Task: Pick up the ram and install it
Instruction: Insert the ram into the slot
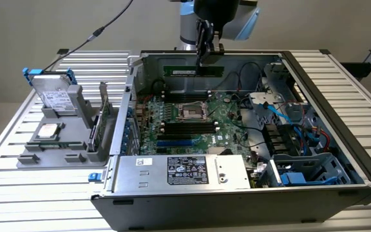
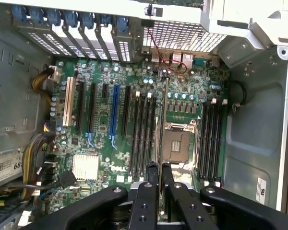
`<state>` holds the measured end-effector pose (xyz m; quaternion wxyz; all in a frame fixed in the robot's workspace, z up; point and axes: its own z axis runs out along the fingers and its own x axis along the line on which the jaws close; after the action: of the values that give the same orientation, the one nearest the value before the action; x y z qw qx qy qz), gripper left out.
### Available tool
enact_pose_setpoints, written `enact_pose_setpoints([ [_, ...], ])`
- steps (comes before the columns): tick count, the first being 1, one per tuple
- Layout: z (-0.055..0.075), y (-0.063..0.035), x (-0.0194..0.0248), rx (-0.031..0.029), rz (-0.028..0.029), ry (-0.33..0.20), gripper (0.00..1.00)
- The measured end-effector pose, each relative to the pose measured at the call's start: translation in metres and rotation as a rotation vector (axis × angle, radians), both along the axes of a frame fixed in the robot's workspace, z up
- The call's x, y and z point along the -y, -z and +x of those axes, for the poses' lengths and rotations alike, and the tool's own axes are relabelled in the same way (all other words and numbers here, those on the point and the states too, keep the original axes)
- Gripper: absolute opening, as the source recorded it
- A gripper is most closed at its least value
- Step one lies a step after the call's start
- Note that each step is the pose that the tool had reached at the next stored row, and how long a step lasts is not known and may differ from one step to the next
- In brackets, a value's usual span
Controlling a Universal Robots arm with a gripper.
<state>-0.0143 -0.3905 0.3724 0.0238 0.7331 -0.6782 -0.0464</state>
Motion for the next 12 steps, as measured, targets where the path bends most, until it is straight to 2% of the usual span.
enact_pose_setpoints([
  [2, 0.0, 0.0035, -0.0008, 0.0008, -0.0004, 0.0, 0.14],
  [6, 0.0, 0.0085, -0.0006, 0.0037, -0.0054, 0.0, 0.14],
  [12, 0.0, 0.0171, 0.0005, 0.0148, -0.0078, 0.004, 0.14],
])
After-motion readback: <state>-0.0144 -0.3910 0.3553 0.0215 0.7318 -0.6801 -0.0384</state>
